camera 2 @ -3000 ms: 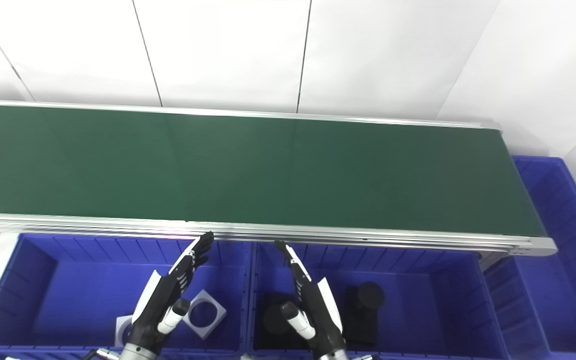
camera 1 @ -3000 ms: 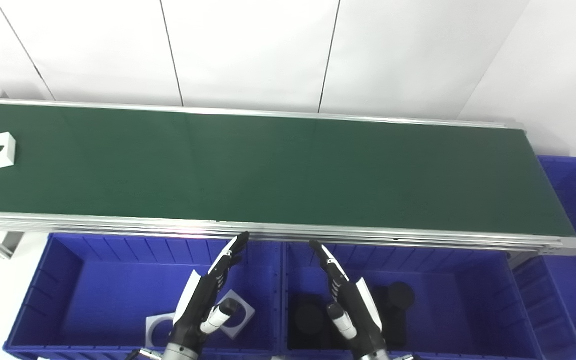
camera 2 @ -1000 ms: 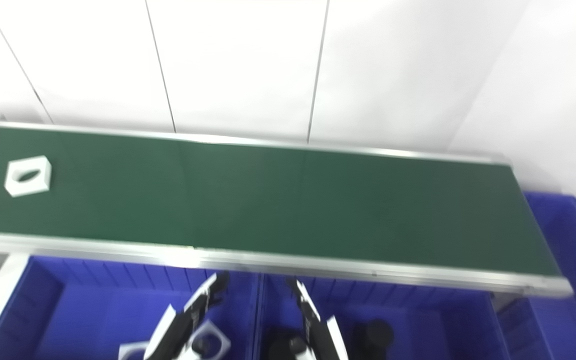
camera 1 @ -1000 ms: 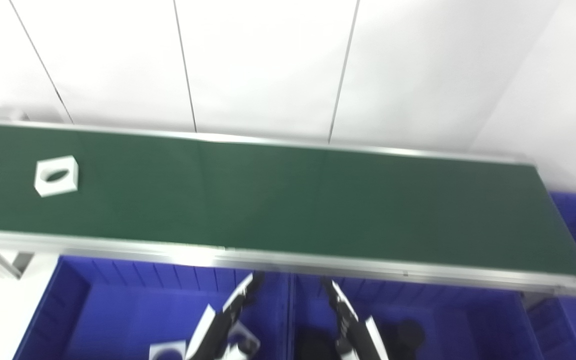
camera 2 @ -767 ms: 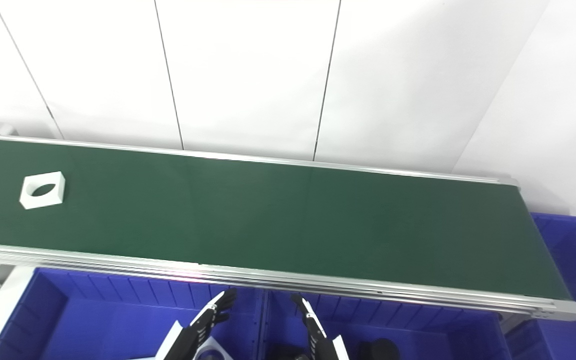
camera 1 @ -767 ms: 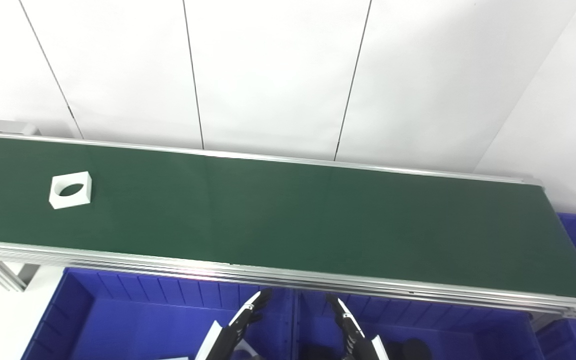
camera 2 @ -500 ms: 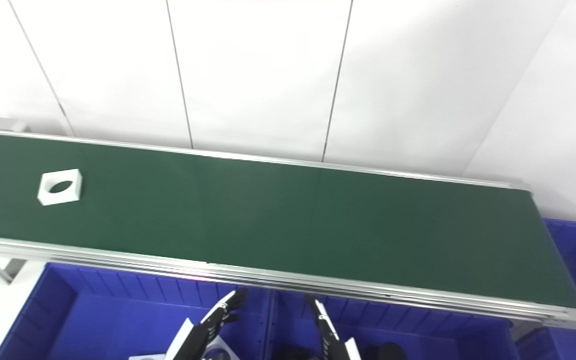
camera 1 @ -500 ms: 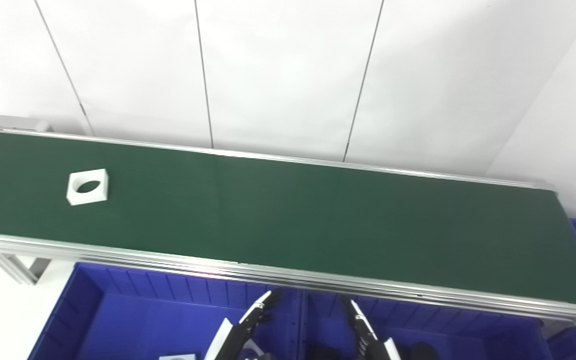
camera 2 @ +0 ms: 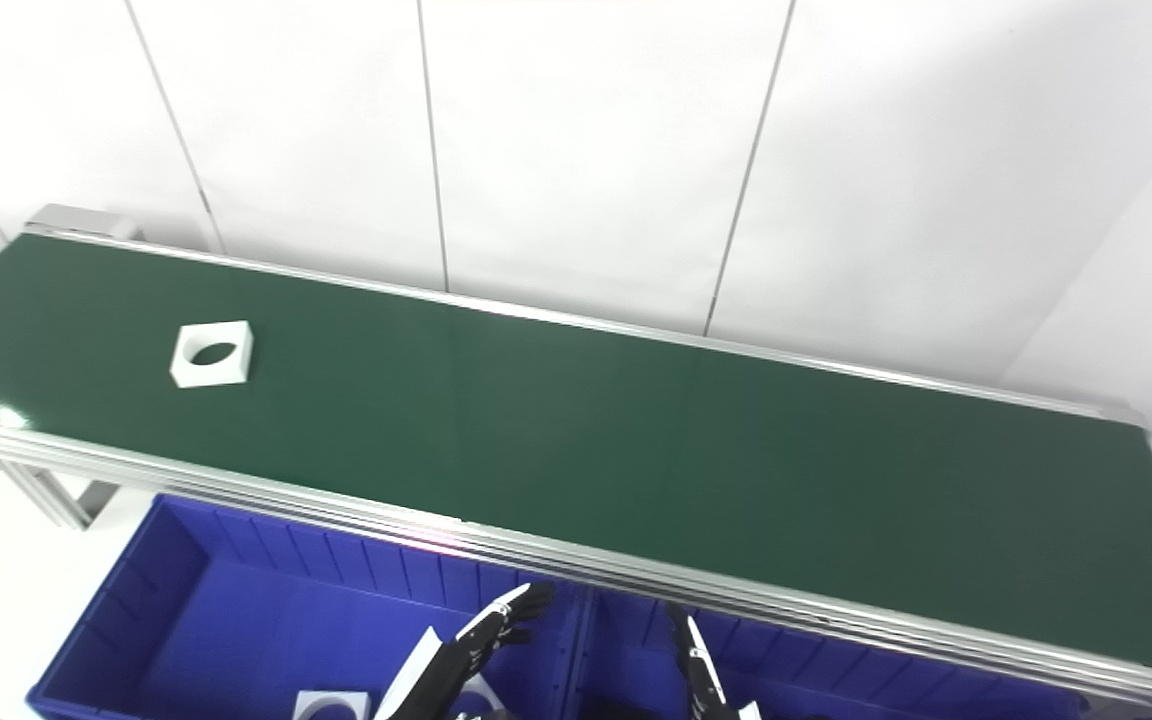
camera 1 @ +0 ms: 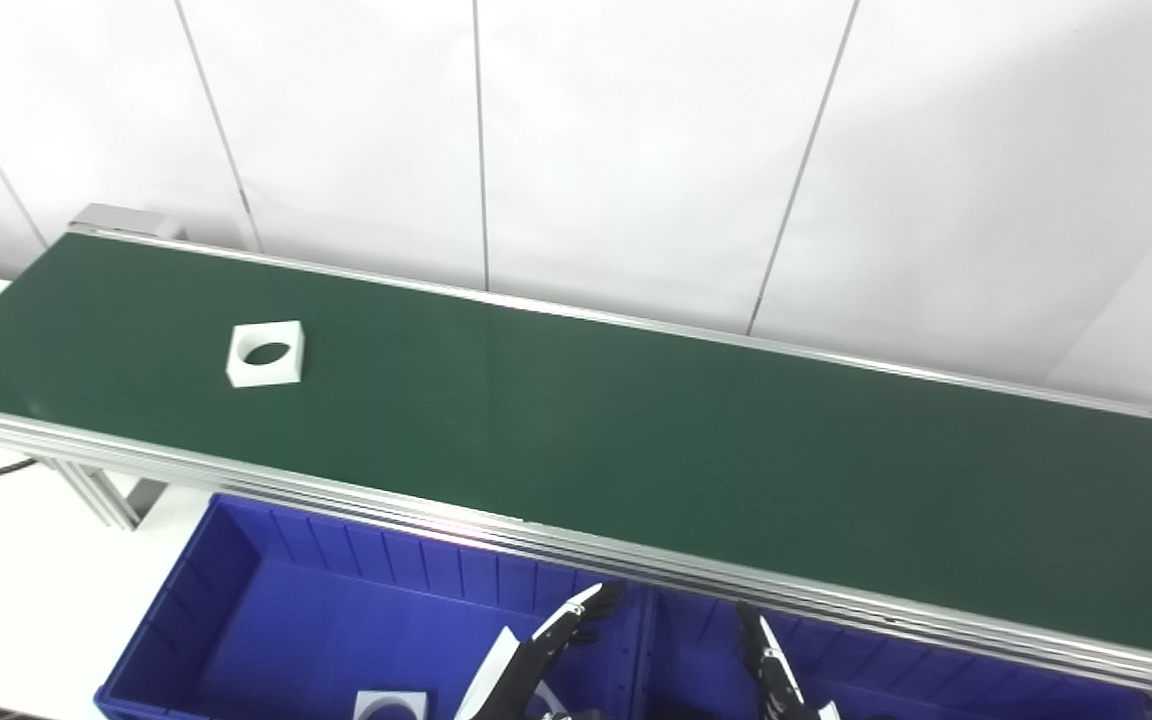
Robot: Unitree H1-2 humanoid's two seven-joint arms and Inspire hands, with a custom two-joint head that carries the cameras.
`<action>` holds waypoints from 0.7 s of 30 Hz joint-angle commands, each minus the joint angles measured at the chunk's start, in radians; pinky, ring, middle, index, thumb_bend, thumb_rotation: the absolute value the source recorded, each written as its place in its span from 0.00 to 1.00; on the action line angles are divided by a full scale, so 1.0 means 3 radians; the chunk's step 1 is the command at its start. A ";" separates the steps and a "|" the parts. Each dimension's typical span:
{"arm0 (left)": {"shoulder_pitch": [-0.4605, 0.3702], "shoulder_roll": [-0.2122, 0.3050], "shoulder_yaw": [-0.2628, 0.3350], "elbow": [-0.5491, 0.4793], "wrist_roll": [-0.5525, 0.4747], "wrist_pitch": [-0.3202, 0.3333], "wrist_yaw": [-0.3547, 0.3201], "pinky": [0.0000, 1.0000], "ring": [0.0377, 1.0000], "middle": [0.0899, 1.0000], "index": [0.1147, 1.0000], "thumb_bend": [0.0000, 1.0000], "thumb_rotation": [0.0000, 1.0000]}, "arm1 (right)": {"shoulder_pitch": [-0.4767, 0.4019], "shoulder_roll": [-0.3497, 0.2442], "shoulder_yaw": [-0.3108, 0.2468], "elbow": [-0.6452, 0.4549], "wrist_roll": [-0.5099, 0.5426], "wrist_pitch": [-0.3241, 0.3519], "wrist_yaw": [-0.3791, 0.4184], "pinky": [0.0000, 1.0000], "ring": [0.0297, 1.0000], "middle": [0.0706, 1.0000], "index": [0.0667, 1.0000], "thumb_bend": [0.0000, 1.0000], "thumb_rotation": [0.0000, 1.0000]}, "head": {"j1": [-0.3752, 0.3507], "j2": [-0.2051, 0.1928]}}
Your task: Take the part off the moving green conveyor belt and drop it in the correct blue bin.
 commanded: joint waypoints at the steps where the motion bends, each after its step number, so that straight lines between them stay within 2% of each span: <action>1: -0.0062 -0.0003 -0.0027 -0.0040 0.0055 -0.0141 0.0080 0.83 0.88 0.88 0.87 0.92 0.91 | -0.0011 0.0002 -0.0011 -0.0076 0.0019 -0.0178 0.0018 1.00 1.00 1.00 0.99 1.00 1.00 | -0.0018 0.0010; 16: -0.0070 0.0002 -0.0042 -0.0075 0.0002 -0.0141 0.0071 0.83 0.89 0.88 0.86 0.92 0.88 | -0.0009 0.0017 -0.0014 -0.0088 0.0008 -0.0178 0.0003 1.00 1.00 1.00 0.98 1.00 1.00 | -0.0010 0.0025; 21: -0.0068 0.0011 -0.0082 -0.0148 0.0082 -0.0141 0.0163 0.82 0.87 0.88 0.86 0.90 0.88 | -0.0018 0.0013 -0.0011 -0.0075 0.0004 -0.0178 -0.0001 1.00 1.00 1.00 0.98 1.00 1.00 | -0.0013 0.0020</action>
